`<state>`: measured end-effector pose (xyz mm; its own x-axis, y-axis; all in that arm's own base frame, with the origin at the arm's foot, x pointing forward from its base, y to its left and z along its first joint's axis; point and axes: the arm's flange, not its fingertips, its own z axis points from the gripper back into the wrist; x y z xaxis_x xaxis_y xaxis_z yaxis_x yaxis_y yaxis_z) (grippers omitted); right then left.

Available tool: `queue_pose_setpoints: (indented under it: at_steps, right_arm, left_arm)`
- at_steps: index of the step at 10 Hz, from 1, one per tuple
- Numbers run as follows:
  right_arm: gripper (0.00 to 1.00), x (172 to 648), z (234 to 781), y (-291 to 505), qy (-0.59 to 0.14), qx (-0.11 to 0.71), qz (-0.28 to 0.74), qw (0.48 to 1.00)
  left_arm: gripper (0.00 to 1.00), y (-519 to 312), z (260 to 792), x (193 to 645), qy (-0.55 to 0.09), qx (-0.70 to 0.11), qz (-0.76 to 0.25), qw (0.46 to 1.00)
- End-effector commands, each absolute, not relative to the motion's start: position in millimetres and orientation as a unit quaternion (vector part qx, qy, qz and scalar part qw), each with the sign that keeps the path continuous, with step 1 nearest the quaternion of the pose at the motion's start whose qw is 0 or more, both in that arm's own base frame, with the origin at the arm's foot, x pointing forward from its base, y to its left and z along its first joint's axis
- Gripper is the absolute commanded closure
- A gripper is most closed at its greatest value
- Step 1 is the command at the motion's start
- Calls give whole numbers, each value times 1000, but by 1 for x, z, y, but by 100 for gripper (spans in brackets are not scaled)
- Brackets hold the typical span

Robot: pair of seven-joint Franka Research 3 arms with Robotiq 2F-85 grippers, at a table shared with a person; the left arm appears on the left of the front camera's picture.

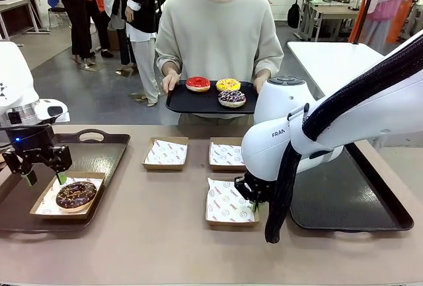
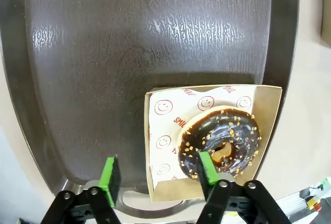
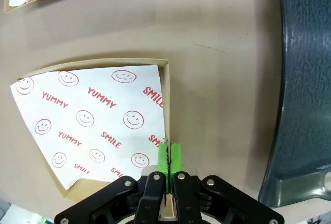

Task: Individually package the donuts and arrange them on the tray.
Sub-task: Place the picked Paper togo box on the Handle tray while simultaneously picking up another Paper togo box from the table with the other hand.

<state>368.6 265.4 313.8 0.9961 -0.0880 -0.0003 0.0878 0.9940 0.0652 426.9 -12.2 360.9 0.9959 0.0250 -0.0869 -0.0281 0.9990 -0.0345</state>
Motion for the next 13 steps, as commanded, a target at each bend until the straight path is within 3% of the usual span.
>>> queue_pose_setpoints:
  at_steps: [1,5,9,13]
  right_arm:
    - [100,373,312,269,5,48,-47,998]
    - [100,365,336,264,7,46,-31,998]
    - [100,367,429,243,-2,17,-25,1000]
    - [100,420,513,226,-22,28,-72,997]
  left_arm:
    - [0,-10,362,426,41,-12,14,999]
    - [0,-4,379,420,49,-68,25,996]
    - [0,27,427,398,74,-268,21,960]
    - [0,112,466,367,30,-486,57,871]
